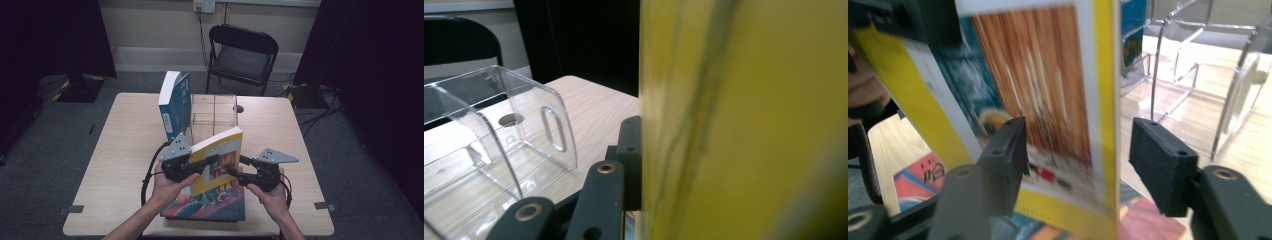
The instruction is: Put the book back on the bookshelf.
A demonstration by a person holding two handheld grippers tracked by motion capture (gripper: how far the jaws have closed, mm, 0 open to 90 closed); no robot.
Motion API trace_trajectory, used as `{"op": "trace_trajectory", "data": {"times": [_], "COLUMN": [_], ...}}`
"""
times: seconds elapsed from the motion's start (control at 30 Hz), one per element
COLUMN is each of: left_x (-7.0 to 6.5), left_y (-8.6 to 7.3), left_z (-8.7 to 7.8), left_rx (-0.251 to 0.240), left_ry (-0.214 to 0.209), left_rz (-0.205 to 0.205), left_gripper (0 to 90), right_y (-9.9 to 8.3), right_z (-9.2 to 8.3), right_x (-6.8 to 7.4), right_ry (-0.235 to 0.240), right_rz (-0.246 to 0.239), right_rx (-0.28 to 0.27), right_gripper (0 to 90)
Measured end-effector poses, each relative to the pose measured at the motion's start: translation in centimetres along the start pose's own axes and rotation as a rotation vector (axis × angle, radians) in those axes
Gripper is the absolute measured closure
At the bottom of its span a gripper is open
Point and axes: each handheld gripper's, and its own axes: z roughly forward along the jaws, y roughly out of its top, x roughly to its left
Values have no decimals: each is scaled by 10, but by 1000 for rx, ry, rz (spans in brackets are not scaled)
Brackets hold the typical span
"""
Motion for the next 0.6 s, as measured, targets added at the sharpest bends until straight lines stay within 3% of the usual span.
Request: {"op": "trace_trajectory", "data": {"times": [0.27, 0.47, 0.6], "left_x": [14, 21, 28], "left_y": [-6, -5, -5], "left_z": [-13, -19, -23], "left_rx": [-22, -23, -31], "left_ry": [56, 64, 95], "left_rz": [-119, -126, -154], "left_gripper": [755, 756, 757], "right_y": [-19, -37, -51], "right_z": [-13, -29, -35], "right_x": [-15, -29, -38], "right_ry": [-53, -111, -185], "right_rz": [51, 83, 106], "right_rx": [41, 81, 129], "right_gripper": [334, 310, 215]}}
